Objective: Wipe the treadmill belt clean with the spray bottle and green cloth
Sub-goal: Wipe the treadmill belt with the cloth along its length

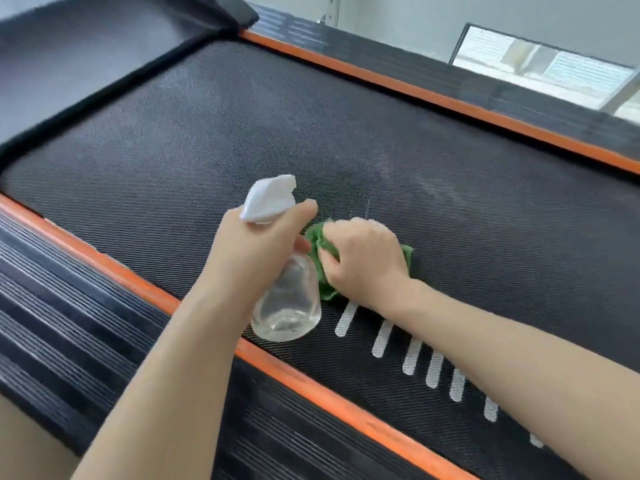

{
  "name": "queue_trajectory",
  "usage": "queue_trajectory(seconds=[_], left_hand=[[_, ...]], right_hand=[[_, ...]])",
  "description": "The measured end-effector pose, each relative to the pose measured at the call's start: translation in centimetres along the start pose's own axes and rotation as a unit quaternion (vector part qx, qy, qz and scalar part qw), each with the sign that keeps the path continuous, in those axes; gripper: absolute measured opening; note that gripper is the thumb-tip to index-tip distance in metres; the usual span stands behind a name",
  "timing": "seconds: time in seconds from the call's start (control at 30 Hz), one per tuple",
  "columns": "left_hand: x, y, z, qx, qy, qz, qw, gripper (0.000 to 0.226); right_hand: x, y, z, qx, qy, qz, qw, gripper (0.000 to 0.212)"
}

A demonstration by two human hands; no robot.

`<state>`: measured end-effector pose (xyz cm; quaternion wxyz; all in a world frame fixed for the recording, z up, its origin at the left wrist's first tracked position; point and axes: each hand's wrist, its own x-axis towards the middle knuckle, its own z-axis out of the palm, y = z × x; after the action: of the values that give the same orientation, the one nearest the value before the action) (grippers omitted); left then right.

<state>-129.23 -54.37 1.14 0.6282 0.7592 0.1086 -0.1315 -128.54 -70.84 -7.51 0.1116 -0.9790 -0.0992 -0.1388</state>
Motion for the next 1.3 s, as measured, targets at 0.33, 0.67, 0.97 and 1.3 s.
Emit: queue_trajectory(seconds=[0.33, 0.67, 0.97, 1.3], left_hand=[[0.4, -1.1, 0.5, 0.043, -0.024, -0.011, 0.999, 0.031], [0.5, -0.2, 3.4, 0.029, -0.045, -0.004, 0.999, 0.026], [-1.0, -0.3, 0.8, 0.056, -0.007, 0.003, 0.998, 0.034], [-1.5, 0.0, -0.5, 0.026, 0.009, -0.011, 1.000, 0.029]], right_hand=[[13.2, 9.7, 2.3, -0.108, -0.004, 0.220, 0.969, 0.030], [-2.3, 2.0, -0.7, 0.002, 0.002, -0.015, 1.000, 0.022], [6.8, 15.6, -1.4, -0.113, 0.024, 0.318, 0.941, 0.023], [-3.5, 0.3, -1.2, 0.067, -0.042, -0.103, 0.991, 0.028]])
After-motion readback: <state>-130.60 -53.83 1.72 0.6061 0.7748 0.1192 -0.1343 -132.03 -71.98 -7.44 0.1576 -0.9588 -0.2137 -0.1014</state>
